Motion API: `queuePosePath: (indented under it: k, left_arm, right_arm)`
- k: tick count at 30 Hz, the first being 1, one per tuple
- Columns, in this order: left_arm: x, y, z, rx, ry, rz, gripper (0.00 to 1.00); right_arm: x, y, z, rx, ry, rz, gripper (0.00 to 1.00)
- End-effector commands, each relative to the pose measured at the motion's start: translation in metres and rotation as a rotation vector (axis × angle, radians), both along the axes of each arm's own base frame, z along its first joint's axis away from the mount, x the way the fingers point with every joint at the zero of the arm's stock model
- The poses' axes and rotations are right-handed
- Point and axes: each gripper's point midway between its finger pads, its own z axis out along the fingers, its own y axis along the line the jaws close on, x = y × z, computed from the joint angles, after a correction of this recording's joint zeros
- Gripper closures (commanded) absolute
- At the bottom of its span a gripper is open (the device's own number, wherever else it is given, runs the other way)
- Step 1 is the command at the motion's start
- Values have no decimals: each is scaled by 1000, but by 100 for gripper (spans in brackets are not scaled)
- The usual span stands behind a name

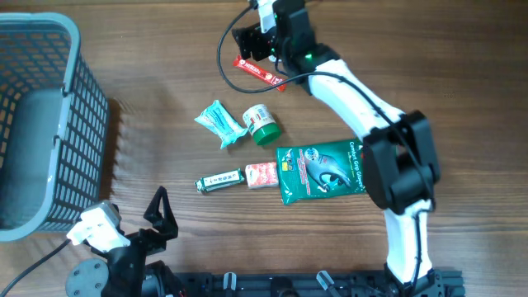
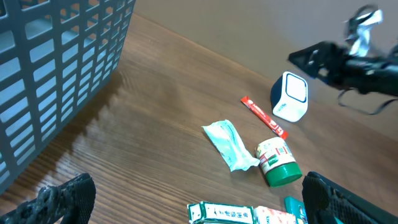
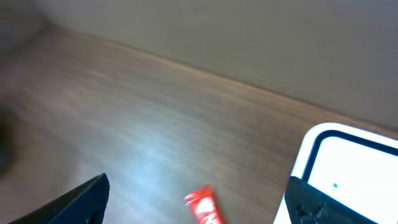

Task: Scan the item barcode
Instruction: 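Hold the stick under the scanner, turning its barcode toward it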

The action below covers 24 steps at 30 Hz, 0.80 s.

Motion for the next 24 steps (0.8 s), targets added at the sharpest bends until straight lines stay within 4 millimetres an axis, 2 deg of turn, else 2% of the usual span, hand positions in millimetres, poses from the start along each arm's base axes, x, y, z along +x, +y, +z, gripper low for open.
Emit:
queuePosePath:
  k: [1,5,9,13,19,24]
  left_arm:
    - [1,-1,-1,-8,0,-4,0]
    - [1,-1,-1,-8,0,-4,0]
    - [1,-1,-1,-8,0,-4,0]
    - [1,-1,-1,-8,1,-4,0]
    - [1,-1,-1,-8,0,-4,0]
    - [1,-1,-1,-8,1,-4,0]
  right_arm:
    - [-31,27,21,132,79,177,0]
    - [-40,35,14,116,104,188,0]
    - [-34,19,-27,-75,119,54,1]
    - [-34,12,-39,-93,159,19,0]
    - [-38,4,-83,-133,264,-9,1]
    - [-43,8,-103,-135,308,17,1]
